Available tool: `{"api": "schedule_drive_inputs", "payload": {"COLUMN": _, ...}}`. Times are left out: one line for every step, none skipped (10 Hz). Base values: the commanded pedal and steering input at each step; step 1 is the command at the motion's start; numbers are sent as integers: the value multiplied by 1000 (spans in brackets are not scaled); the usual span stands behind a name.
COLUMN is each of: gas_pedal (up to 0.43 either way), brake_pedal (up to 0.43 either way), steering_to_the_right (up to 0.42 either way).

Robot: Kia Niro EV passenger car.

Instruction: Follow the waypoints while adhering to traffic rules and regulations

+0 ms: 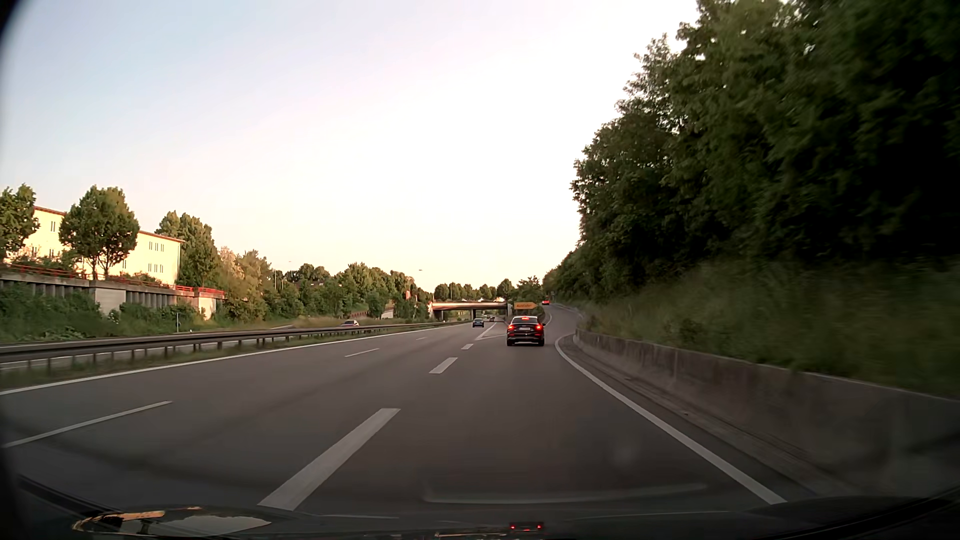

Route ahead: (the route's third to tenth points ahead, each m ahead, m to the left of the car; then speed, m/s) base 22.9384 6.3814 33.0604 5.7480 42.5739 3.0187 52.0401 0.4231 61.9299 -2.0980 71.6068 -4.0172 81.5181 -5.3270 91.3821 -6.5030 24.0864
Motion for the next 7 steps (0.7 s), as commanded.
{"api": "schedule_drive_inputs", "payload": {"gas_pedal": 138, "brake_pedal": 12, "steering_to_the_right": 10}}
{"api": "schedule_drive_inputs", "payload": {"gas_pedal": 150, "brake_pedal": 18, "steering_to_the_right": 13}}
{"api": "schedule_drive_inputs", "payload": {"gas_pedal": 150, "brake_pedal": 18, "steering_to_the_right": 15}}
{"api": "schedule_drive_inputs", "payload": {"gas_pedal": 150, "brake_pedal": 18, "steering_to_the_right": 16}}
{"api": "schedule_drive_inputs", "payload": {"gas_pedal": 150, "brake_pedal": 18, "steering_to_the_right": 16}}
{"api": "schedule_drive_inputs", "payload": {"gas_pedal": 150, "brake_pedal": 18, "steering_to_the_right": 16}}
{"api": "schedule_drive_inputs", "payload": {"gas_pedal": 157, "brake_pedal": 18, "steering_to_the_right": 16}}
